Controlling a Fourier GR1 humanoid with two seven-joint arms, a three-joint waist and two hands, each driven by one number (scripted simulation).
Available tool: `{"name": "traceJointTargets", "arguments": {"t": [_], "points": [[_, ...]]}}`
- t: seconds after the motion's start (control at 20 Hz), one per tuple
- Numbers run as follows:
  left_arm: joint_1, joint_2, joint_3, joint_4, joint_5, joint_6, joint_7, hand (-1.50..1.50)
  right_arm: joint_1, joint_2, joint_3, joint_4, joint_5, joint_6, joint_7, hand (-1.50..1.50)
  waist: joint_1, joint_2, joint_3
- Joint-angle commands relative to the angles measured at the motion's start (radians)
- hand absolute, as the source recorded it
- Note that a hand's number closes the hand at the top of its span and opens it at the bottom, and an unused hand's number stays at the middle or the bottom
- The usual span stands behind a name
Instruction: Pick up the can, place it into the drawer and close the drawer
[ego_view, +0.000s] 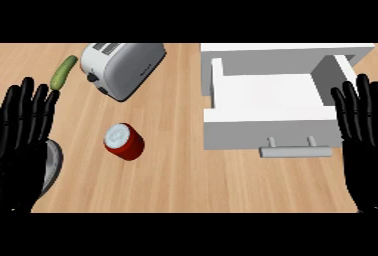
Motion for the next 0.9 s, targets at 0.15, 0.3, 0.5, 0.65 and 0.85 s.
{"name": "traceJointTargets", "arguments": {"t": [0.15, 0.3, 0.5, 0.65, 0.85], "points": [[-0.104, -0.08, -0.111, 0.059, -0.145, 0.092, 0.021, -1.5, -0.035, -0.021, -0.049, 0.047, -0.019, 0.025, -0.036, -1.5, 0.007, 0.006, -0.031], [-0.02, -0.088, -0.088, 0.161, -0.171, 0.185, 0.213, -1.5, 0.057, 0.006, -0.035, 0.087, 0.009, -0.027, 0.109, -1.5, 0.0, 0.02, -0.029], [-0.075, -0.089, -0.202, 0.13, -0.275, 0.308, 0.397, -1.5, 0.103, -0.013, -0.032, 0.023, 0.0, -0.009, 0.173, -1.5, -0.002, 0.004, -0.03], [-0.049, -0.089, -0.251, 0.14, -0.295, 0.339, 0.371, -1.5, 0.081, -0.058, -0.116, 0.003, -0.062, 0.014, 0.241, -1.5, 0.005, 0.005, -0.031], [-0.048, -0.09, -0.296, 0.003, -0.378, 0.358, 0.523, -1.5, 0.133, -0.024, -0.077, -0.018, -0.012, 0.005, 0.228, -1.5, 0.009, 0.004, -0.031]]}}
